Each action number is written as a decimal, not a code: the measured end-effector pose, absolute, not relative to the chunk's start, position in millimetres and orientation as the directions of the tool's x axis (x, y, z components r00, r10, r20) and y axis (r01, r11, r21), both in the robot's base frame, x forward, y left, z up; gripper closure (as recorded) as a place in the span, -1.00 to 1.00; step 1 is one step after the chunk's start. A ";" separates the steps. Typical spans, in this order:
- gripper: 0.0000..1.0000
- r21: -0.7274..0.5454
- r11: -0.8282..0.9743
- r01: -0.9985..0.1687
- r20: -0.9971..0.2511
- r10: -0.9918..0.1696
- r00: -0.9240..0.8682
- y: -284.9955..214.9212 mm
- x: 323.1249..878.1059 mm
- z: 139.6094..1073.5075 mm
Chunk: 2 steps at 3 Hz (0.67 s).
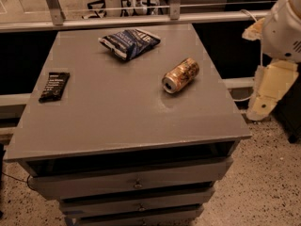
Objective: Place orange can upright
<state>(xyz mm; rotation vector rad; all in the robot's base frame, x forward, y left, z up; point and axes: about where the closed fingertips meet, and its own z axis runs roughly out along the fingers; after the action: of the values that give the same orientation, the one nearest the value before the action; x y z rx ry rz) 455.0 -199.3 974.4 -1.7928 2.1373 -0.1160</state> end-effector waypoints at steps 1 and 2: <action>-1.00 -0.313 0.044 -0.949 -0.221 -0.975 0.028 -160.2 494.3 959.7; -1.00 -0.338 -0.098 -0.936 -0.228 -0.956 0.182 -125.4 533.3 945.2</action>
Offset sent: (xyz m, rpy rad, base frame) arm 0.1273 0.1156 -0.0483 0.0349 -0.0881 0.5096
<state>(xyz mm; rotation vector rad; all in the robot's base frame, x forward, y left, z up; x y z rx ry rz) 533.3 -125.4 945.2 -2.0621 1.7794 -0.0686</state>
